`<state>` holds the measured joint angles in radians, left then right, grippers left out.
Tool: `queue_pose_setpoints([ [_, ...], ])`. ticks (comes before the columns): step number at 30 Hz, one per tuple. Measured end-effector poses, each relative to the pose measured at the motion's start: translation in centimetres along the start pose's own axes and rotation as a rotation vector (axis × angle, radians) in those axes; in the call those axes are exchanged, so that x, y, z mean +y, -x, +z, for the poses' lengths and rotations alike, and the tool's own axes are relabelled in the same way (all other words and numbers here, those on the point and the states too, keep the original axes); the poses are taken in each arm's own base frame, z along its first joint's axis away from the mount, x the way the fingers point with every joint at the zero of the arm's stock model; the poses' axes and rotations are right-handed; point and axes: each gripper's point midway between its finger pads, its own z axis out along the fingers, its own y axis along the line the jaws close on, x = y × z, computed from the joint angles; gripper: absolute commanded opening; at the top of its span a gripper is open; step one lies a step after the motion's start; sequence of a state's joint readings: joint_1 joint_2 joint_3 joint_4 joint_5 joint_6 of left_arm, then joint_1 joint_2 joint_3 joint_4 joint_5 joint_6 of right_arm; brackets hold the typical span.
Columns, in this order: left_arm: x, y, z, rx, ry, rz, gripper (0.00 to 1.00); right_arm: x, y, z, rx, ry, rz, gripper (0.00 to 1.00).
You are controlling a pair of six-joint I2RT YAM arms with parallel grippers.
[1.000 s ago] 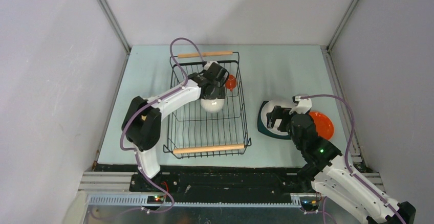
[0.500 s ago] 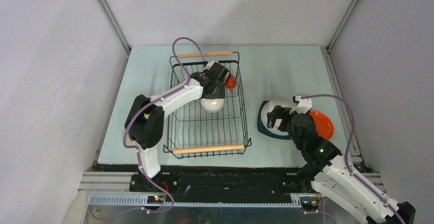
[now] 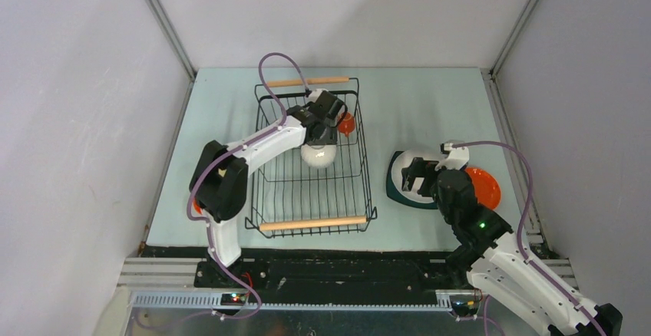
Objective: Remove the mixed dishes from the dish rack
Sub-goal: Pick up the bowl from the dish rack.
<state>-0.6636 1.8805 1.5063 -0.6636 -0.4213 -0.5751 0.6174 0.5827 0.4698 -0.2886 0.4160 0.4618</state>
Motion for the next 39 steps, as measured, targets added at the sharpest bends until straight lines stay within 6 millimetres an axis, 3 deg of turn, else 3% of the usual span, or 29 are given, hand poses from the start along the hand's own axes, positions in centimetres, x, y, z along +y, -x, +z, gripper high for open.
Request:
queue_pose_setpoints([
  [12, -0.5, 0.0, 0.2, -0.004, -0.021, -0.007, 0.6, -0.2, -0.3, 0.3, 0.014, -0.014, -0.004, 1.0],
  [22, -0.7, 0.3, 0.3, -0.015, -0.026, -0.013, 0.35, -0.3, -0.3, 0.3, 0.013, -0.017, -0.002, 0.99],
  [32, -0.2, 0.4, -0.1, -0.018, -0.01, -0.008, 0.28, -0.3, -0.1, 0.2, 0.005, -0.014, 0.004, 0.99],
  [39, 0.6, 1.8, -2.1, -0.065, -0.01, -0.02, 0.22, -0.3, 0.0, 0.1, 0.002, -0.013, 0.012, 0.99],
])
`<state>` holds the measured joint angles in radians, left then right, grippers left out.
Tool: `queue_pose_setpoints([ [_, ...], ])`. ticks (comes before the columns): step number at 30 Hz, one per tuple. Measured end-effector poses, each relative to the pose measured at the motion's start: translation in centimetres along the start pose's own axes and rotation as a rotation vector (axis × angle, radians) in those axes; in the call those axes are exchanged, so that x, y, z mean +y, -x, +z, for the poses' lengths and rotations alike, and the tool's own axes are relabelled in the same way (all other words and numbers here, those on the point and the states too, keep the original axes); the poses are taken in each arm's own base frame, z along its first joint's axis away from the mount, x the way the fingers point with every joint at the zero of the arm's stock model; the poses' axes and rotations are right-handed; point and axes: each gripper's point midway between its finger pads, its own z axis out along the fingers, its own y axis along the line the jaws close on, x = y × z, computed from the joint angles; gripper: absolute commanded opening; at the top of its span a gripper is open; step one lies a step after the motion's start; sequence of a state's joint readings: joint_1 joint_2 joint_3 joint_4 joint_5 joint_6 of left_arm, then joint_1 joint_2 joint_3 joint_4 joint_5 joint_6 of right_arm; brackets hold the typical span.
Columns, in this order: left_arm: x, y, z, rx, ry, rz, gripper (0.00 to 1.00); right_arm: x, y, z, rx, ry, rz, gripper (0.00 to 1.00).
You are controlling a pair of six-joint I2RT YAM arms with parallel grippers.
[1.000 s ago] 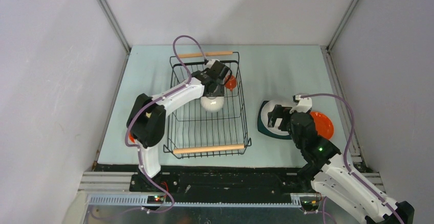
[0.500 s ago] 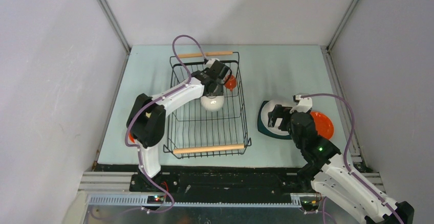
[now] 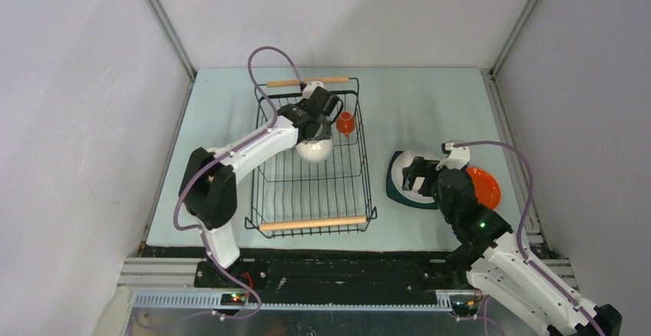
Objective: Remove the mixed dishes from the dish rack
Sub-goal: Pick up the bowl from the dish rack.
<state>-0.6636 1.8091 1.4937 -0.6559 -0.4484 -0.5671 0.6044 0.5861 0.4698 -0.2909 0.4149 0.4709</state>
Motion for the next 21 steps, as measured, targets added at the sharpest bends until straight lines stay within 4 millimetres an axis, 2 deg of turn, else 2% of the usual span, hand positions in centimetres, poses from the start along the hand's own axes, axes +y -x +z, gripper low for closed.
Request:
queue_pose_setpoints([
  [9, 0.6, 1.5, -2.1, -0.052, -0.018, -0.022, 0.17, 0.5, 0.3, -0.4, -0.009, 0.034, 0.01, 0.99],
  [21, 1.0, 0.9, -2.1, -0.044, -0.013, -0.004, 0.02, 2.5, 0.3, -0.8, 0.008, 0.147, 0.009, 1.0],
])
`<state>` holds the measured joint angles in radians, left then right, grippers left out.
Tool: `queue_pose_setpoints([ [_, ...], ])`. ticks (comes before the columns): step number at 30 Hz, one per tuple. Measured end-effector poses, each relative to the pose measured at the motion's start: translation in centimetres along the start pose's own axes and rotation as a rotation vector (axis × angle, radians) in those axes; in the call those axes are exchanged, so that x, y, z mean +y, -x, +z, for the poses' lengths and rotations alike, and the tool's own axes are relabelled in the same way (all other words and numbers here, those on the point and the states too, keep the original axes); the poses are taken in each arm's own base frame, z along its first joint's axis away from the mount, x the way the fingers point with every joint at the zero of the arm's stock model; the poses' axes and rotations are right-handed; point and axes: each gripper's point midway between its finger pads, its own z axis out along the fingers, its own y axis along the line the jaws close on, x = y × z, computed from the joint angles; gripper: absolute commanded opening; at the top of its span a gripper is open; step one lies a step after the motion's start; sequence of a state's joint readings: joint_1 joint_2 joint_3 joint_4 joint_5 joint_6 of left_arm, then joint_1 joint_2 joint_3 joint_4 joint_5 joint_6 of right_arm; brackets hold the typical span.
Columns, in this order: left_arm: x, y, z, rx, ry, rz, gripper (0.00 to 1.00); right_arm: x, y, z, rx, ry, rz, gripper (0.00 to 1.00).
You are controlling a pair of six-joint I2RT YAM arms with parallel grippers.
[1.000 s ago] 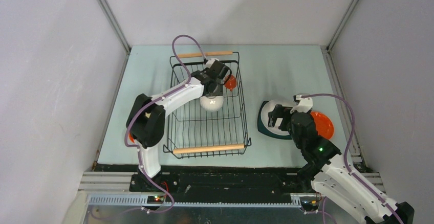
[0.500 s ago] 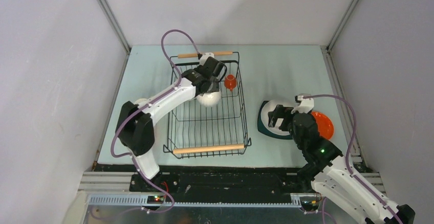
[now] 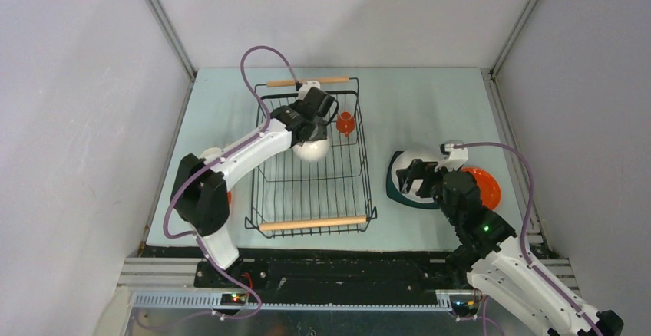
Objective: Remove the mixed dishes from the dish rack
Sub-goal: Pick up the bowl from the dish rack.
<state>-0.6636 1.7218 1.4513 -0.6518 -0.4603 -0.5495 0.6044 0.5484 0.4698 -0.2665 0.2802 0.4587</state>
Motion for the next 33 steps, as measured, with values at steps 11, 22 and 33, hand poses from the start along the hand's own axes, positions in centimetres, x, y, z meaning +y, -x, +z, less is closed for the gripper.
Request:
queue_pose_setpoints([
  [11, 0.6, -0.3, -0.8, -0.013, -0.012, 0.001, 0.0, 3.5, 0.2, 0.2, 0.022, 0.175, 0.004, 1.0],
  [22, 0.7, 2.3, -4.3, -0.113, -0.09, -0.062, 0.0, 10.3, 2.8, 1.6, 0.052, 0.42, 0.108, 1.0],
  [33, 2.3, 3.2, -9.3, -0.242, -0.21, -0.178, 0.0, 12.8, 5.6, 2.3, 0.021, 0.479, 0.328, 0.99],
])
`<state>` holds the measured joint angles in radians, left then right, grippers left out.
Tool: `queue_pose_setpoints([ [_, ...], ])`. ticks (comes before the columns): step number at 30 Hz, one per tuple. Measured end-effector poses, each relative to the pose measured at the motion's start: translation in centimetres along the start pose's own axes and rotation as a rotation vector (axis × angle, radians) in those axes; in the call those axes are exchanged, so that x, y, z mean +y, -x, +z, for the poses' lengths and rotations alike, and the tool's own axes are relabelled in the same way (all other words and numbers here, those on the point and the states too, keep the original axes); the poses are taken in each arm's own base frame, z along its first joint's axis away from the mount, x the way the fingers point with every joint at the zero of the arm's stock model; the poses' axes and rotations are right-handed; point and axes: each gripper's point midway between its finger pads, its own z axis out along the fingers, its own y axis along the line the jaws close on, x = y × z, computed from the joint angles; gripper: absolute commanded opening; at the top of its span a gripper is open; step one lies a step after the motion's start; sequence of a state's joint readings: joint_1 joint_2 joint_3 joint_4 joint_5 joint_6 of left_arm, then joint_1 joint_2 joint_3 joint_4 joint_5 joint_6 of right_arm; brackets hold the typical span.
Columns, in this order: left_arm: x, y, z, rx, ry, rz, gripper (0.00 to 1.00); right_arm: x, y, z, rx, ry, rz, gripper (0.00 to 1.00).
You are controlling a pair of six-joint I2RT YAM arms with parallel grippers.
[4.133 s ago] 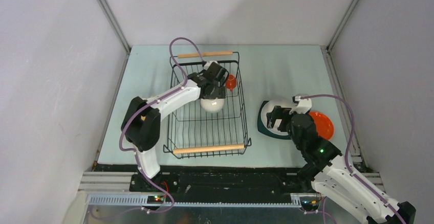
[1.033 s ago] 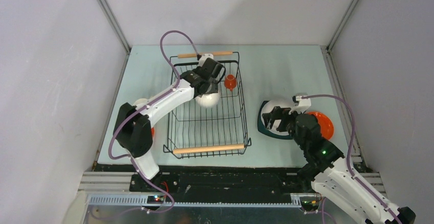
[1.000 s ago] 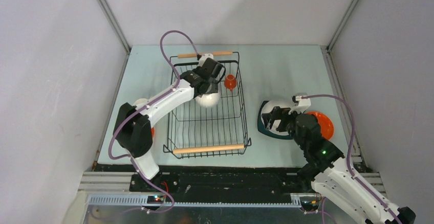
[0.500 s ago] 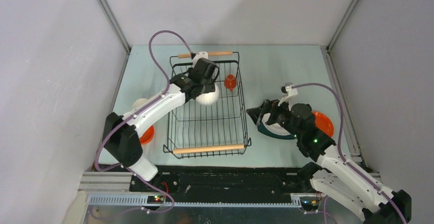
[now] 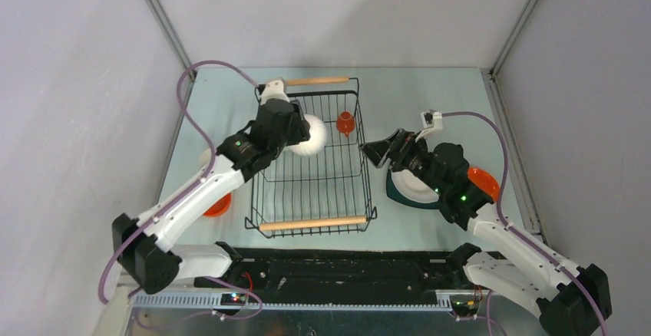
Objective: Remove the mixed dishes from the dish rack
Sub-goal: Pick up the bowl from the dish rack, then place the bowl at the center of the board.
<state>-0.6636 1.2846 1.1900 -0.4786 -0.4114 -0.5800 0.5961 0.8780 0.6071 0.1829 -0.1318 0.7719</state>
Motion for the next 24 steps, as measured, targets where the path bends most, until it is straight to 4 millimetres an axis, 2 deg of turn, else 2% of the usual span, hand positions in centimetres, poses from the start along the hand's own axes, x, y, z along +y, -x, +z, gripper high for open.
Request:
queue_pose_setpoints([
  [5, -0.4, 1.3, -2.4, -0.068, -0.087, -0.058, 0.0, 1.1, 0.6, 0.8, -0.018, 0.049, 0.063, 1.0],
  [11, -1.2, 2.6, -4.4, -0.119, -0.168, -0.099, 0.0, 2.1, -0.4, 3.1, 0.046, 0.123, 0.108, 1.0],
  [16, -1.4, 2.9, -5.2, -0.134, -0.204, -0.113, 0.0, 3.8, -0.6, 5.4, 0.102, 0.217, 0.142, 0.97],
  [24, -1.3, 2.5, -5.9, -0.141, -0.233, -0.142, 0.0, 5.1, -2.2, 7.7, 0.184, 0.34, 0.304, 0.92],
])
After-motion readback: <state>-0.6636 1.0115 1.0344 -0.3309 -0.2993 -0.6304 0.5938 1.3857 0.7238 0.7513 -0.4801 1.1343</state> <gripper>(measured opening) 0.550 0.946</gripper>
